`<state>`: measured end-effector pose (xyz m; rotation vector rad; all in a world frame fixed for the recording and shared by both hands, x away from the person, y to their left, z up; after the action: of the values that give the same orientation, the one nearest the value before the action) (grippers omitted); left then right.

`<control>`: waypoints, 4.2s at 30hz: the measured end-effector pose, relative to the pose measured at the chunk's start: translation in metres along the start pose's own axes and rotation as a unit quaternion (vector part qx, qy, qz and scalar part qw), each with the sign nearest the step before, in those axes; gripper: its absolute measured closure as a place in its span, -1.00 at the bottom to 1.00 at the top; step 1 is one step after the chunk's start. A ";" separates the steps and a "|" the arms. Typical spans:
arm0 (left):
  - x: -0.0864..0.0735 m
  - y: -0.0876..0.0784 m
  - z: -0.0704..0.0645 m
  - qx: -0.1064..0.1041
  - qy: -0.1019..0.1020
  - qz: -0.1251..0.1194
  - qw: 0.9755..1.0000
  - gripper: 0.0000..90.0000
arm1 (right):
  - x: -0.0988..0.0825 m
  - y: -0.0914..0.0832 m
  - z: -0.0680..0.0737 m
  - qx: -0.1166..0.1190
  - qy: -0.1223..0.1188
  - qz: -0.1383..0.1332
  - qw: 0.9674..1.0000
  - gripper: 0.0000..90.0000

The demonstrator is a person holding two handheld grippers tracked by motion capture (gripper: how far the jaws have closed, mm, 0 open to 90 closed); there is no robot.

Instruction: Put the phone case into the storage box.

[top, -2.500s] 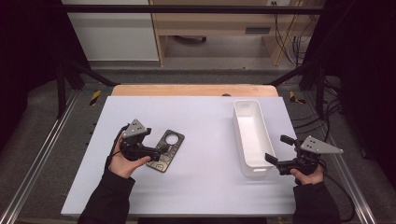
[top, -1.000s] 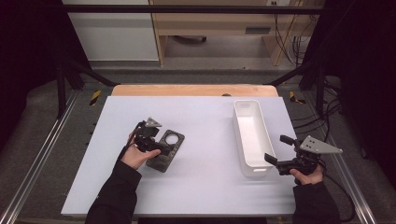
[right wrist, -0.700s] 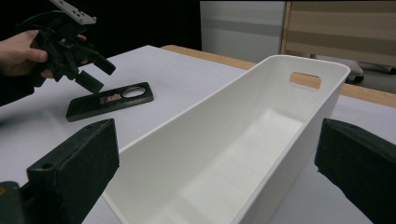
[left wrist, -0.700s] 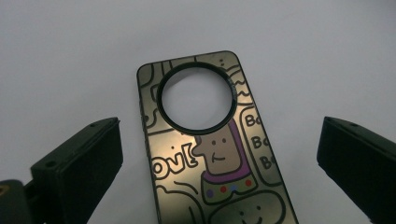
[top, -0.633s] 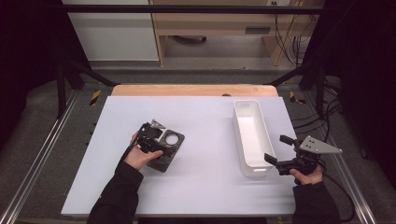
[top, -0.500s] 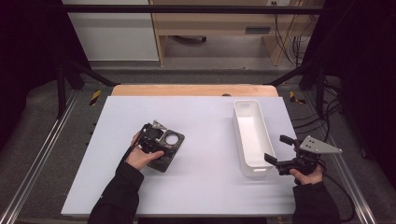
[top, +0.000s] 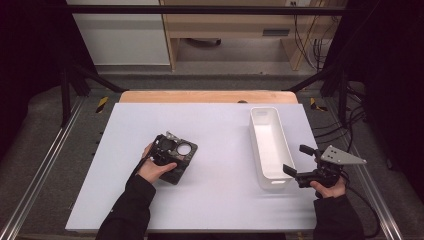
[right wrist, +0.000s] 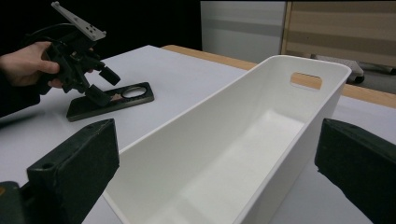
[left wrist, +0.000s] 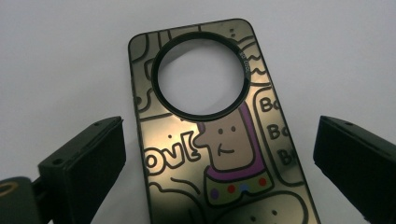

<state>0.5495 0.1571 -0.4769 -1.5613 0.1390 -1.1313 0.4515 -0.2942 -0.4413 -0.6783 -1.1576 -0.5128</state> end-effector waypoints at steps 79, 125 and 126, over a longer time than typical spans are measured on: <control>-0.002 0.010 -0.004 0.016 -0.017 0.030 0.999 -0.79 | 0.001 0.001 0.001 0.003 -0.003 0.002 1.000 -0.99; -0.002 0.005 -0.005 0.021 -0.018 0.021 0.999 -0.74 | 0.002 0.000 0.002 0.005 -0.002 0.000 1.000 -0.99; -0.002 0.004 -0.005 0.022 -0.016 0.018 0.999 -0.74 | 0.002 0.000 0.002 0.004 -0.004 0.000 1.000 -0.99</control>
<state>0.5468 0.1531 -0.4820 -1.5313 0.1204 -1.0747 0.4509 -0.2930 -0.4395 -0.6738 -1.1655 -0.5048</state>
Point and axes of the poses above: each handheld gripper's, and its own axes: y roughly forward along the jaws, x roughly out of its top, z roughly to its left, the point moved 2 cm from there along y, roughly forward along the jaws, and after that the axes turned 9 degrees about y, right-handed, at the moved point
